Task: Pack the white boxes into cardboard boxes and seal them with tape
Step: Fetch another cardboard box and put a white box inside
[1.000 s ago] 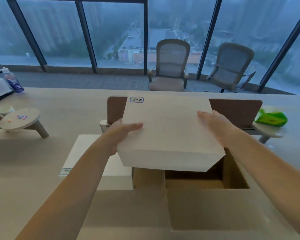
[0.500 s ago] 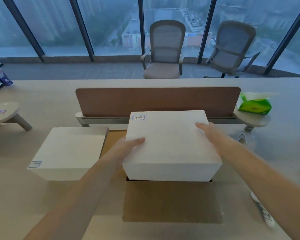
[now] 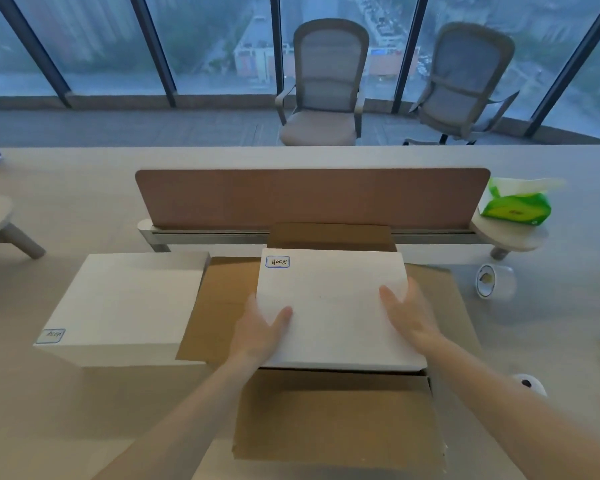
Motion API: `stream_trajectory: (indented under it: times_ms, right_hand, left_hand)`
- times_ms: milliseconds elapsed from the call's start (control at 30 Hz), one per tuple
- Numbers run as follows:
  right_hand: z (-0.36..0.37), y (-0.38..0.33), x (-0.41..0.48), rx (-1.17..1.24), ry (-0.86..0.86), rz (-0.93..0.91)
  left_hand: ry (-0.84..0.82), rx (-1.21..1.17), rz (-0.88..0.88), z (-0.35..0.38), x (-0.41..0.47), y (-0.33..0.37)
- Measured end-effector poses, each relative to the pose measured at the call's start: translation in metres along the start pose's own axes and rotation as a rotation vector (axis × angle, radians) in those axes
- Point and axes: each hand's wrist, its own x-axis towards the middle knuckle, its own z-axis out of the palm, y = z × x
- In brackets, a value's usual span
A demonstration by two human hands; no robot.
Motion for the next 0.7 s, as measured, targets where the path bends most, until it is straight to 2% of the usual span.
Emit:
stream_trajectory:
  times_ms: [133, 333, 700]
  right_hand:
    - [0.013, 0.009, -0.003, -0.140, 0.088, -0.153]
    - [0.034, 0.021, -0.006, -0.498, 0.156, -0.165]
    - [0.048, 0.038, 0.004, -0.703, 0.192, -0.209]
  left_hand:
    - [0.067, 0.125, 0.127, 0.011, -0.003, -0.007]
    - [0.096, 0.334, 0.126, 0.021, -0.006, -0.015]
    - [0.078, 0.695, 0.117, 0.040, -0.001, -0.017]
